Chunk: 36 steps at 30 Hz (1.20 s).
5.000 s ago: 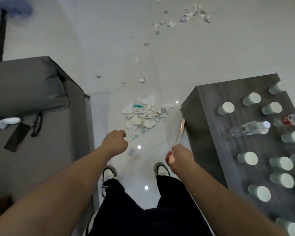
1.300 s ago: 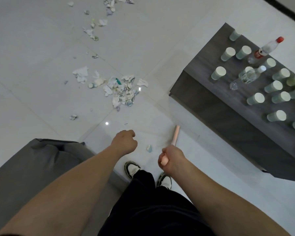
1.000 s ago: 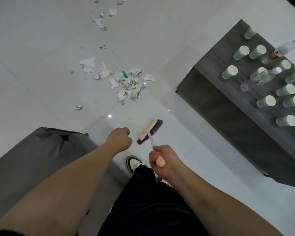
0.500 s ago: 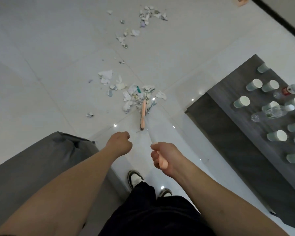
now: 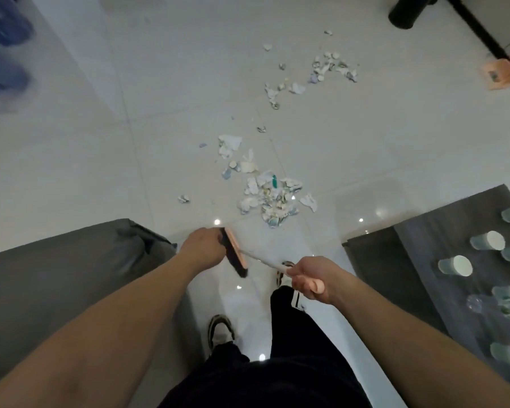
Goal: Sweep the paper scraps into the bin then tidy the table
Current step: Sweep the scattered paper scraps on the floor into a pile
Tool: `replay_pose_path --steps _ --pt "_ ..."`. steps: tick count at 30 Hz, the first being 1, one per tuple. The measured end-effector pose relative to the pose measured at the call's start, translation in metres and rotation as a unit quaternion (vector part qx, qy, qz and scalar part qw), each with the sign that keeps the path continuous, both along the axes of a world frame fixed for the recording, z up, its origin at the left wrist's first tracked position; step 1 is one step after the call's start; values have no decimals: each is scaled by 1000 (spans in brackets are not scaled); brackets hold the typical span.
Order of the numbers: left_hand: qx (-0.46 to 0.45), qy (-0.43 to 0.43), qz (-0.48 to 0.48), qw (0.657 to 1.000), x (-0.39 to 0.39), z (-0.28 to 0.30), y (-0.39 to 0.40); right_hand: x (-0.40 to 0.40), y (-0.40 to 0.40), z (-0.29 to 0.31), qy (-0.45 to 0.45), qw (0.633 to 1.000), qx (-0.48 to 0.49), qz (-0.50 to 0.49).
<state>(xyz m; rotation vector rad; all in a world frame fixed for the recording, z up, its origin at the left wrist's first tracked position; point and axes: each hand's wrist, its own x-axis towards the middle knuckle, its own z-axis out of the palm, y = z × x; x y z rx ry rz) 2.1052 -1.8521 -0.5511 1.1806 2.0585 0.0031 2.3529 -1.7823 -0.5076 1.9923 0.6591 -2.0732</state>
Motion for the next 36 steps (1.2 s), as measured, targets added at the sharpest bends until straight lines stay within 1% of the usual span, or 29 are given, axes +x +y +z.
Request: replay_pose_path --steps 3,7,11,16,18,20,25,30,36 --pt "-10 2 22 1000 1 -2 20 8 52 -6 -29 998 48 43" --pt "-29 19 62 997 4 -4 60 13 128 -13 -62 984 98 137" --pt "-60 26 73 995 23 -1 109 22 195 -20 -64 977 149 141" --pt "-46 15 88 995 51 4 172 22 260 -24 -62 958 198 200" --pt "-48 19 85 995 57 5 189 20 279 -20 -38 957 207 198" --pt "-50 24 86 995 60 6 205 16 295 -12 -8 963 201 178" --pt "-39 34 93 994 56 12 235 -1 312 5 44 977 147 146" --pt "-40 44 116 992 35 21 239 -33 308 8 82 976 103 171" --pt "-50 42 145 987 -1 20 214 -88 285 -1 112 974 44 190"
